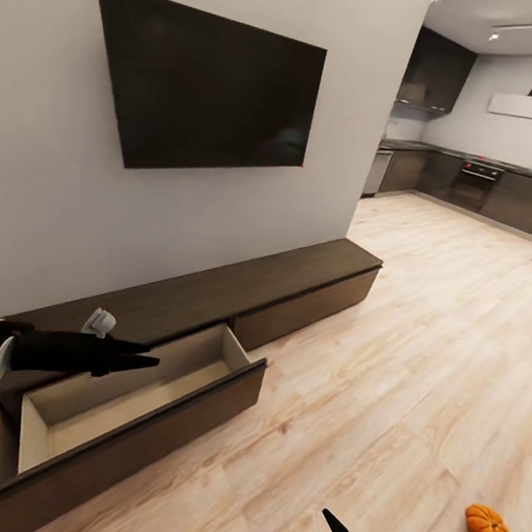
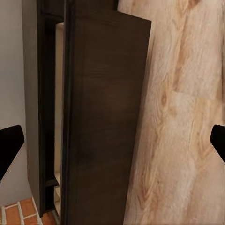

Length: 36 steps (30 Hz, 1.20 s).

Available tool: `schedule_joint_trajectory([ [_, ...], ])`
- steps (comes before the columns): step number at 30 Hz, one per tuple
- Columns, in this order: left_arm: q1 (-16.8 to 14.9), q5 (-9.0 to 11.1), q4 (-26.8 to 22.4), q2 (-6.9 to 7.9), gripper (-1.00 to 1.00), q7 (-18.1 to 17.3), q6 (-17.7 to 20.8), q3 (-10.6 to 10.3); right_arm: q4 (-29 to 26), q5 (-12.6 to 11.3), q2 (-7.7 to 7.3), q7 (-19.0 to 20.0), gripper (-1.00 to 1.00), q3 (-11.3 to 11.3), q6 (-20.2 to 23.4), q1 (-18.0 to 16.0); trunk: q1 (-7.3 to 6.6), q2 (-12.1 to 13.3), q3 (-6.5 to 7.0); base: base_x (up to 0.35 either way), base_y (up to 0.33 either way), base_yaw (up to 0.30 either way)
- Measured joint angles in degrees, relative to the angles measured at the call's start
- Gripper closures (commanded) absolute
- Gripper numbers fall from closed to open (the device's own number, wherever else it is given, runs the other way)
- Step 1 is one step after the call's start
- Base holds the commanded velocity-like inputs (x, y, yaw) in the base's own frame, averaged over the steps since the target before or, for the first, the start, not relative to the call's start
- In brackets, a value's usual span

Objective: Place each of the two pumpkins and all three candles from the living room inside a cabinet in the living room (use any cabinet), then make sure every cabinet is closed, and position the cauldron so it is next to a table in the living room.

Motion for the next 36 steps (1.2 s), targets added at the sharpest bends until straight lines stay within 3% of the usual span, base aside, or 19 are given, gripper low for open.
schedule_joint_trajectory([
  [36, -0.01, -0.06, 0.0, 0.03, -1.0, 0.01, -0.06, 0.03, 0.0, 0.0, 0.02, 0.0, -1.0, 0.01, 0.0, 0.0, -7.91, 14.44, 7.94, 0.0, 0.0, -0.272],
])
